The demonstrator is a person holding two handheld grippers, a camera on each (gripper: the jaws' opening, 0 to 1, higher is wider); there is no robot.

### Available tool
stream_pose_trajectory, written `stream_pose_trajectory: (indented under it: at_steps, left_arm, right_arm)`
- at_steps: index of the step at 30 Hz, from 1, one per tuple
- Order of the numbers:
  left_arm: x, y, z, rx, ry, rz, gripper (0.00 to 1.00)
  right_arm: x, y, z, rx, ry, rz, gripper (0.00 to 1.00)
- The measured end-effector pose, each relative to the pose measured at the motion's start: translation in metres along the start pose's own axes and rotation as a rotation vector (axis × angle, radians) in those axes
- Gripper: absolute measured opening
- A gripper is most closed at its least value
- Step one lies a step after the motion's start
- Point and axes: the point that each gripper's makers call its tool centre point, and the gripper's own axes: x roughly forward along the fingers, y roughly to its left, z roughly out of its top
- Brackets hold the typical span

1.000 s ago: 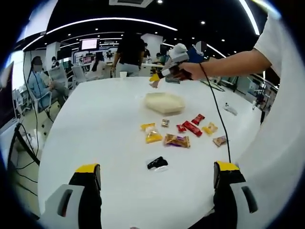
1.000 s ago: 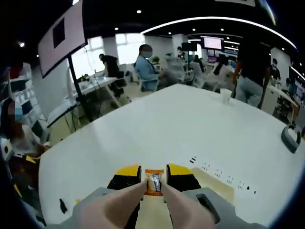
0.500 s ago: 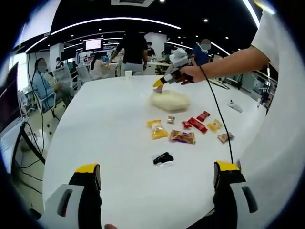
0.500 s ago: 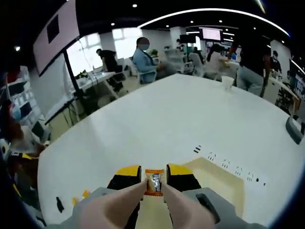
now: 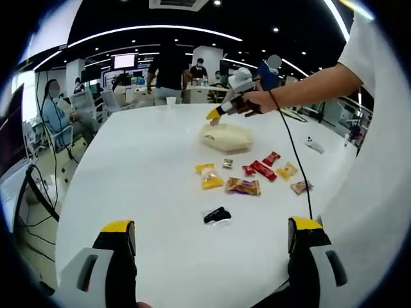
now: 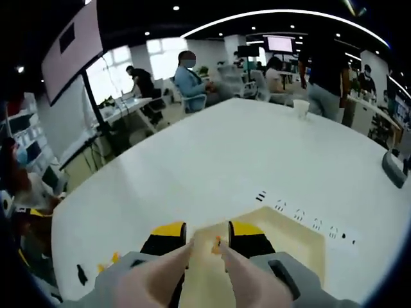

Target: Place the target food into the container with the food tongs after gripping and lifting it, then release it inside without dropping or visibly crushing the food.

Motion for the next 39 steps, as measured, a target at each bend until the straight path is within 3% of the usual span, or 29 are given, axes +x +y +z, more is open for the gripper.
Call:
stream_pose_trajectory:
  at_steps: [12,16,21,26,32,39]
  left_arm:
    - [0.003,-0.01,0.012,-0.05,-0.078,-0.046,1.0]
    - [0.007,-0.015,0.016,-0.021,-0.098,-0.068,1.0]
    - [0.016,-0.023,0.017,0.054,-0.063,-0.093,1.0]
    - [0.023,-0.035,0.025,0.065,-0.074,-0.138,0.99]
    - [0.035,-0.052,0.027,0.117,-0.043,-0.202,0.99]
    - [0.041,-0.065,0.03,0.164,-0.02,-0.225,0.99]
  right_arm:
    - [-0.031,0.008,0.0,-0.004,-0.048,0.006,0.26]
    - [-0.051,0.012,-0.007,-0.028,-0.063,0.002,0.26]
    - [-0.067,0.011,-0.016,-0.021,-0.087,-0.015,0.26]
    - [-0.088,0.016,-0.028,-0.014,-0.105,-0.022,0.26]
    - [-0.118,0.019,-0.044,-0.017,-0.125,-0.058,0.26]
    - [-0.15,0.025,-0.06,-0.003,-0.162,-0.1,0.26]
